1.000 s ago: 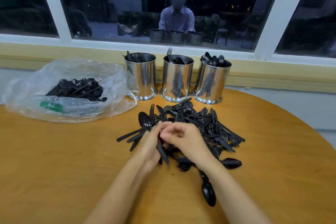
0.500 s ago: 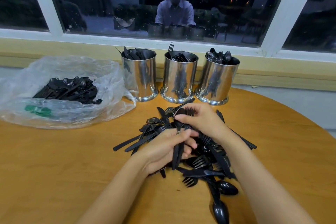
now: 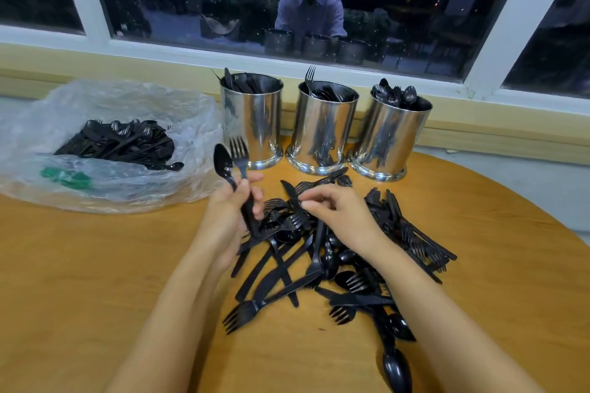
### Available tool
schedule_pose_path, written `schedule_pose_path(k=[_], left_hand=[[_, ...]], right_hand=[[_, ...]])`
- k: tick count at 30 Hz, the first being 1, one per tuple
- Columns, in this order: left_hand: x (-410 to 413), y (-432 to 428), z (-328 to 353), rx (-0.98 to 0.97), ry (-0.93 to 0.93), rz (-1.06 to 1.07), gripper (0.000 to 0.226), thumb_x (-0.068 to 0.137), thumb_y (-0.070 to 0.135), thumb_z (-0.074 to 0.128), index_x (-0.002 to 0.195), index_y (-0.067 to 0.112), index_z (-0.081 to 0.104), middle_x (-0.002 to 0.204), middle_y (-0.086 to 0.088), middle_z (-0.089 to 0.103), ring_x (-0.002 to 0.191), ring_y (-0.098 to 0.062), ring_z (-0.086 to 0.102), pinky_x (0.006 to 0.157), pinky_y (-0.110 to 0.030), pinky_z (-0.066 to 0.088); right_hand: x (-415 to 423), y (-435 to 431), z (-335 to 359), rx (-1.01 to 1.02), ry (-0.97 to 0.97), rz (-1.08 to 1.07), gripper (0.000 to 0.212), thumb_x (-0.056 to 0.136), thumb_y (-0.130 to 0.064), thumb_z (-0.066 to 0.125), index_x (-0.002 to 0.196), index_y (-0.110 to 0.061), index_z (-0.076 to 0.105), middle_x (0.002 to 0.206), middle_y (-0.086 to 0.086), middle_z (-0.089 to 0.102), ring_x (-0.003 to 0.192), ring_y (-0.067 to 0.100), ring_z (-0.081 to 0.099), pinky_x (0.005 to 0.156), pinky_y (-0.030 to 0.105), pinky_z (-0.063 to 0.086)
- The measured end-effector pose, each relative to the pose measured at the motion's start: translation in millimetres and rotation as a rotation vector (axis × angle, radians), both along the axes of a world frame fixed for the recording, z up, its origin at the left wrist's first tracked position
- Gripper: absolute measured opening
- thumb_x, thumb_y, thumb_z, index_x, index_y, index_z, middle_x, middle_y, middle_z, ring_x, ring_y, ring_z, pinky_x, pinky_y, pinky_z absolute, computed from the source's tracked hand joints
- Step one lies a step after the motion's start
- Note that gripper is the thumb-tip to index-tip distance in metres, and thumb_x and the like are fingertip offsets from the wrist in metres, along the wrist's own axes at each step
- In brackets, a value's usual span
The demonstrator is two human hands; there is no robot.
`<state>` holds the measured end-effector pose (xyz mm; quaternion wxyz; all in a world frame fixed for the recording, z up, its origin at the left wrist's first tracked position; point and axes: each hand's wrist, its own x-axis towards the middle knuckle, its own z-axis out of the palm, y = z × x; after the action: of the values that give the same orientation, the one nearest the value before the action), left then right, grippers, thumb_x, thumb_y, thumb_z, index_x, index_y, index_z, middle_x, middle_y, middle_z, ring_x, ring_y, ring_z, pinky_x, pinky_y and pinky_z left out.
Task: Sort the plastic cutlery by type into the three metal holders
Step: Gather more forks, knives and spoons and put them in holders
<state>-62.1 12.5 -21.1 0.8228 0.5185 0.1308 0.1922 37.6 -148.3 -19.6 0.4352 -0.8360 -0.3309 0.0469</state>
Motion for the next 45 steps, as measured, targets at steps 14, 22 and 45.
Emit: schedule_pose_path(k=[14,22,45], left_hand=[[-2,11,-5,-0.042,0.030,0.082,0.027,0.107,0.012,0.032,0.107,0.009,0.059,0.068,0.000,0.052,0.057,-0.011,0.045,0.058,-0.024,0.038],[-2,-1,-3,-0.097,0.067,-0.089,0.026,0.106,0.012,0.035,0.108,0.005,0.059,0.073,-0.005,0.063,0.061,-0.013,0.055,0.058,-0.023,0.048],[-7,-27,-2,0.046,0.070,-0.510,0.032,0.105,0.023,0.039,0.126,0.006,0.058,0.073,-0.002,0.052,0.058,-0.009,0.038,0.057,-0.023,0.039]], right_hand=[[-2,17,-10,-0.305,-0.208,0.044,0.033,0.089,-0.021,0.068,0.122,-0.025,0.066,0.115,-0.006,0.064,0.100,0.011,0.056,0.090,0.029,0.047],[16,-14,58,0.093,-0.124,-0.001,0.011,0.088,-0.011,0.068,0.089,-0.023,0.068,0.089,-0.007,0.070,0.082,0.009,0.063,0.076,0.019,0.052],[12,17,38,0.100,-0.087,0.060,0.007,0.087,-0.015,0.071,0.093,-0.011,0.071,0.080,0.006,0.070,0.065,0.009,0.055,0.066,0.024,0.049]])
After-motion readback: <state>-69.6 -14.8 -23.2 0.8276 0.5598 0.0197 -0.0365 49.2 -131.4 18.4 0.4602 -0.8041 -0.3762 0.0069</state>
